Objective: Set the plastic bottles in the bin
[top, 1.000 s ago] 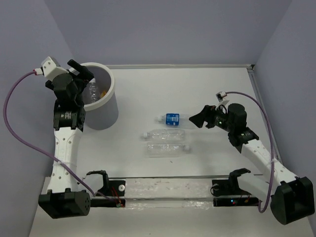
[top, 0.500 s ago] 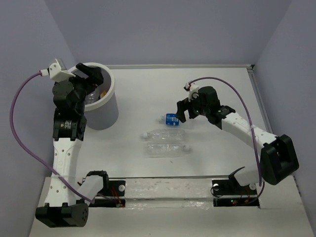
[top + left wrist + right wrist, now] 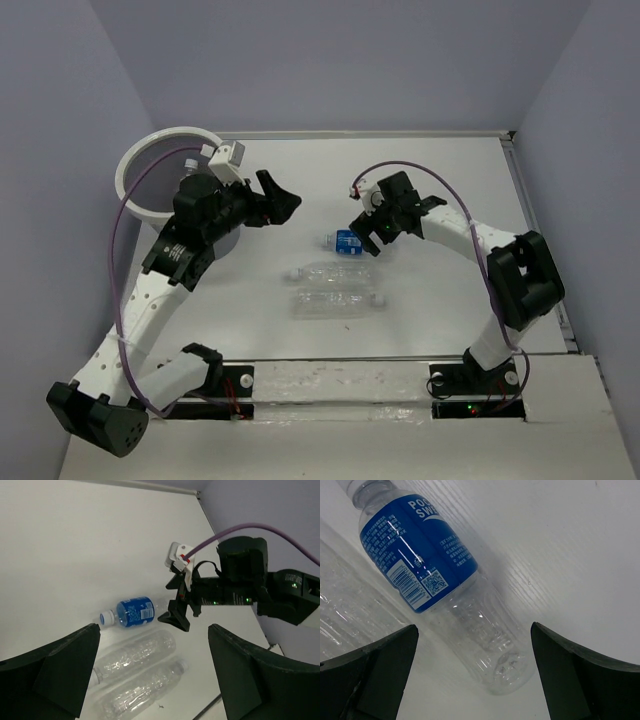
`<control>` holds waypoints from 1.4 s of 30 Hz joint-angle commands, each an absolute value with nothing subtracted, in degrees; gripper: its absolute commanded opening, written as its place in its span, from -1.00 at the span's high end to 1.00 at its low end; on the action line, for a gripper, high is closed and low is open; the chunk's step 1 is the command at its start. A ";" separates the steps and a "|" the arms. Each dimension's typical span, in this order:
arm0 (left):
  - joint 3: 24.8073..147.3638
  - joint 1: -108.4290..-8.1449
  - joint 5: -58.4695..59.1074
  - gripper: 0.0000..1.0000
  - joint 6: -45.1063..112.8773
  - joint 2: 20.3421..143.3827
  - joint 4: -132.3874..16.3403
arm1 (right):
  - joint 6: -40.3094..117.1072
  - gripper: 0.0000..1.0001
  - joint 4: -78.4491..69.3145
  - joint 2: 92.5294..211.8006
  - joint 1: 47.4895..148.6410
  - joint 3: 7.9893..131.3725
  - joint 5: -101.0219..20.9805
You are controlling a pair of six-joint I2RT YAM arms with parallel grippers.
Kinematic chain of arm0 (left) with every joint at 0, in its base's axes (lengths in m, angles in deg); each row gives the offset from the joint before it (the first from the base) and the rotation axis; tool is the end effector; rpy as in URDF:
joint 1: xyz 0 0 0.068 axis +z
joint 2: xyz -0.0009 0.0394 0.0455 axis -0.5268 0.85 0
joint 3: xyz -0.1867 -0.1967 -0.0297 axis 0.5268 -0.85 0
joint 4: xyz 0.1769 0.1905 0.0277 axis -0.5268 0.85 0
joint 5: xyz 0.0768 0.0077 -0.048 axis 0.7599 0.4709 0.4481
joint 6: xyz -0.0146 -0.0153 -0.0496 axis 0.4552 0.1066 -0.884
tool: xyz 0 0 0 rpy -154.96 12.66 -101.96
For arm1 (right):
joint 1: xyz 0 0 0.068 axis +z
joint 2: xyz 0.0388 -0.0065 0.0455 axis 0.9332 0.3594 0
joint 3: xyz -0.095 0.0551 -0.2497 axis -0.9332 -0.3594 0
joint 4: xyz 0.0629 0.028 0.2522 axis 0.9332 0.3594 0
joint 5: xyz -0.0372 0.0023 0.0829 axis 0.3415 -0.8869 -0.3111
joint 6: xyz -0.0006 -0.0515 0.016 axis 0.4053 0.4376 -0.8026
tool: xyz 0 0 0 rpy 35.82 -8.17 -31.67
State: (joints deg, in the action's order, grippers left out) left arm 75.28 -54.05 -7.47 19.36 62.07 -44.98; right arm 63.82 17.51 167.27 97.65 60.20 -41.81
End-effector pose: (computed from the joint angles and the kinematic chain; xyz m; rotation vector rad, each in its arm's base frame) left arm 0.1965 -0.0911 0.4058 0.1636 1.7249 -0.8639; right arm 0.3101 0.1764 0.2185 -1.0642 2.2561 0.2790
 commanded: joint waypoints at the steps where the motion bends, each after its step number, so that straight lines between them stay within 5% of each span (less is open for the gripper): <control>1: 73.25 -55.43 -11.46 -0.98 19.54 60.77 -44.84 | 67.80 -0.99 22.25 170.04 97.94 65.85 -43.36; 14: 65.69 -56.13 -11.46 -0.98 13.48 61.82 -52.75 | 68.24 -0.61 22.53 177.25 94.78 70.07 -42.23; 17: 65.16 -56.31 -11.46 -0.98 11.46 63.14 -55.48 | 67.10 -0.23 20.59 177.26 93.64 69.54 -40.82; 25: 63.66 -57.01 -10.32 -0.98 7.06 65.52 -62.14 | 62.89 0.20 12.60 165.59 93.02 65.24 -37.57; 42: 66.30 -66.59 -4.17 -0.98 2.05 76.41 -79.20 | 41.35 0.25 -3.13 143.78 96.71 51.36 -55.75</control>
State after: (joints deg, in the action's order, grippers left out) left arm 63.41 -64.32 -5.92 2.72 75.05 -71.14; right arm 48.20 5.16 146.22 95.57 54.12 -48.72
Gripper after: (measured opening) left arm 0.989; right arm 0.650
